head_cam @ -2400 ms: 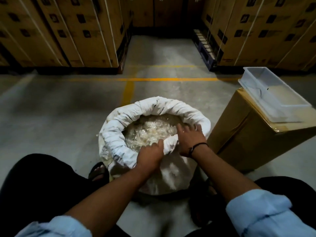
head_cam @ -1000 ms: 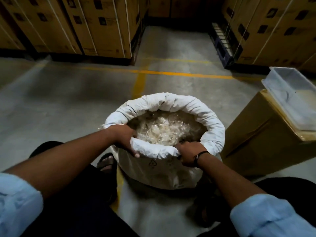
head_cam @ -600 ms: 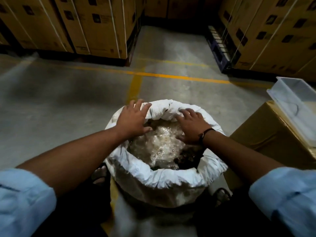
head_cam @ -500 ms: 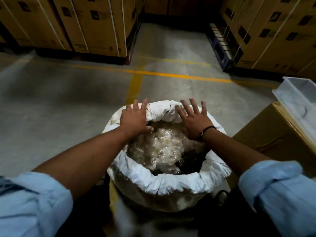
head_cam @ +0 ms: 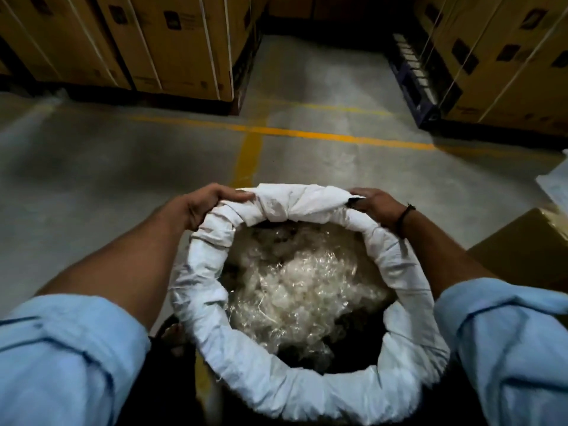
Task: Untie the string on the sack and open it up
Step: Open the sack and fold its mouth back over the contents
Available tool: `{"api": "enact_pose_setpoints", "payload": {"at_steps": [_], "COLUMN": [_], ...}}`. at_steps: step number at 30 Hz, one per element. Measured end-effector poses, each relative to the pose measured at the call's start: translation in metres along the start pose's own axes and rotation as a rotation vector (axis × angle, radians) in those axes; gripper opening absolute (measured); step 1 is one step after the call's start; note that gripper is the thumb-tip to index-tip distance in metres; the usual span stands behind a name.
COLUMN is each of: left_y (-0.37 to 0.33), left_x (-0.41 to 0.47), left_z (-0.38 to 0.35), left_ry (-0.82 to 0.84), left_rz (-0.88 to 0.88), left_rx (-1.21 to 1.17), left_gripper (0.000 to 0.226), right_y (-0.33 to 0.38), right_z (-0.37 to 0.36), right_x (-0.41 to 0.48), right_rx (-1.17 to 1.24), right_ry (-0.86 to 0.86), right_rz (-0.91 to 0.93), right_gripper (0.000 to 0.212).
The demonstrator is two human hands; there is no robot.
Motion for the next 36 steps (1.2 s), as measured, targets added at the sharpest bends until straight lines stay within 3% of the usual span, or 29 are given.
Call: {"api": "enact_pose_setpoints", "payload": {"at_steps": [1, 3, 5, 7, 9, 10, 11, 13, 16, 18, 20, 22, 27, 31, 36], "left_y": [0.002, 0.001, -0.006, -0.019, -0.032, -0.035, -0.034, -0.013, 0.035, 0.047, 0.044, 0.037, 0.013, -0.031, -0.020], "left_x": [0.003, 0.011, 0.011, 0.009, -0.004, -0.009, -0.009, 0.005, 0.025, 0.027, 0.022, 0.018, 0.013, -0.034, -0.036], "left_z": [-0.001, 0.002, 0.003, 0.007, -0.003, -0.021, -0.043, -0.076, -0.088, -0.075, -0.055, -0.035, -0.019, 0.033, 0.052], "left_ry": [0.003, -0.049, -0.214, -0.539, -0.937, -1.023, -1.027, -0.953, -0.941, -0.972, -1.006, -1.020, -0.845, -0.929, -0.942], "left_rz": [0.007, -0.005, -0.030, -0.168, -0.396, -0.531, -0.640, -0.652, -0.439, -0.451, -0.473, -0.467, -0.383, -0.396, -0.327], "left_rx": [-0.008, 0.014, 0.152, 0.520, 0.954, 1.136, 1.275, 1.445, 1.500, 1.588, 1.622, 1.568, 1.469, 1.382, 1.249], "left_gripper": [0.055, 0.052, 0.052, 0.061, 0.066, 0.059, 0.050, 0.053, 0.090, 0.107, 0.111, 0.111, 0.119, 0.108, 0.101], "right_y": [-0.006, -0.013, -0.014, -0.002, 0.025, 0.038, 0.046, 0.046, 0.013, 0.000, -0.003, -0.007, -0.024, -0.029, -0.039], "right_z": [-0.003, -0.008, -0.007, 0.000, -0.009, -0.020, -0.033, -0.060, -0.083, -0.082, -0.074, -0.064, -0.048, 0.017, 0.011], "right_x": [0.003, 0.008, 0.011, 0.000, -0.019, -0.028, -0.036, -0.047, -0.052, -0.052, -0.047, -0.041, -0.026, -0.024, -0.029], "right_rx": [0.065, 0.047, -0.130, -0.374, -0.676, -0.773, -0.823, -0.876, -0.938, -0.917, -0.912, -0.934, -0.979, -0.887, -0.876], "right_ry": [0.014, 0.008, -0.086, -0.308, -0.485, -0.517, -0.508, -0.470, -0.414, -0.433, -0.473, -0.478, -0.365, -0.371, -0.338], "right_rz": [-0.053, -0.124, -0.199, -0.236, -0.098, -0.001, 0.063, 0.074, -0.059, -0.132, -0.129, -0.106, -0.067, -0.102, -0.195], "right_gripper": [0.021, 0.020, 0.040, 0.069, 0.077, 0.078, 0.079, 0.084, 0.095, 0.103, 0.103, 0.094, 0.071, 0.074, 0.073]}}
Point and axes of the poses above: each hand's wrist, its own x-axis towards the middle knuckle, its own z-axis out of the back of the hand, y = z × x, the point moved 5 cm from there along x, towards the middle knuckle, and after that the axes turned 11 degrees about -x, right-handed, at the moved point
